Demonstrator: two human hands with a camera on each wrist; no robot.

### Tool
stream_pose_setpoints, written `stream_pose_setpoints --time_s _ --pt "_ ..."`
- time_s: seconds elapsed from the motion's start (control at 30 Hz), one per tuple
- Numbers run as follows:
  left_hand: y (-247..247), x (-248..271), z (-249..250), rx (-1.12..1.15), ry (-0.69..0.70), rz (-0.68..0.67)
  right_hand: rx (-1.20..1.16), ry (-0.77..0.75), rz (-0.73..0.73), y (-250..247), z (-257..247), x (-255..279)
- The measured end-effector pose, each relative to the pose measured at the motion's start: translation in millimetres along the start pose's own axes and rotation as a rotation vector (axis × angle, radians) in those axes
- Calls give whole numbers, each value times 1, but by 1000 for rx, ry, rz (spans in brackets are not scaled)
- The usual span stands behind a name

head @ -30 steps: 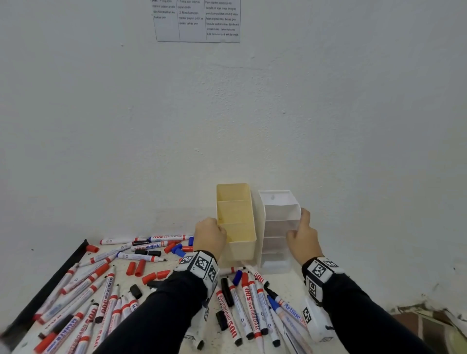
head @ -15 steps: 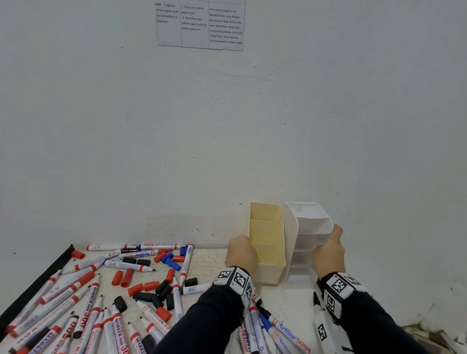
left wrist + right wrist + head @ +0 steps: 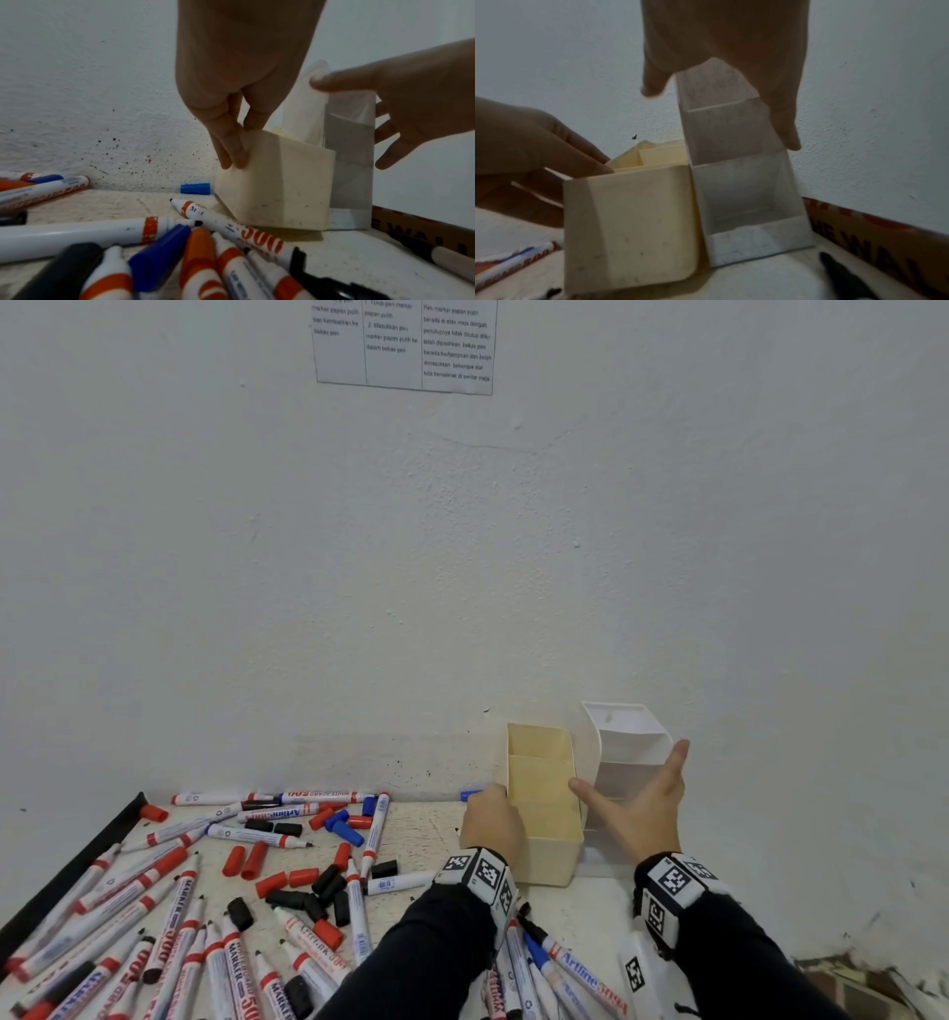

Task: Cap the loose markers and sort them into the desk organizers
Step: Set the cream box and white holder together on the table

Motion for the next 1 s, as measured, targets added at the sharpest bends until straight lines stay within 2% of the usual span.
stream_pose_setpoints --time_s 0.13,0.37,0.57,0.73,0.83,1.0 --pt "6 -4 -3 24 -29 -119 13 37 38 6 2 -7" --pt "14 -2 -16 126 -22 -244 -6 -7 36 6 4 -7" --pt "11 -3 -17 67 -30 -169 15 -39 25 13 1 -7" --pt "6 -5 -16 -163 -90 -70 -24 -30 -9 14 1 -8" --pt "3 -2 -16 -296 -81 -11 -42 -25 -11 14 2 -9" --pt "2 -7 -15 -296 -62 -93 -53 -17 -2 15 2 -9"
Point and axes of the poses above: each hand's wrist, its own x-axis away from the middle knuckle, its own y-axis out of the palm, z = x × y, the point moved 5 cm from there along -x, towards the middle knuckle, and after that the axes turned 4 degrees about -y, right-handed, at the moved point
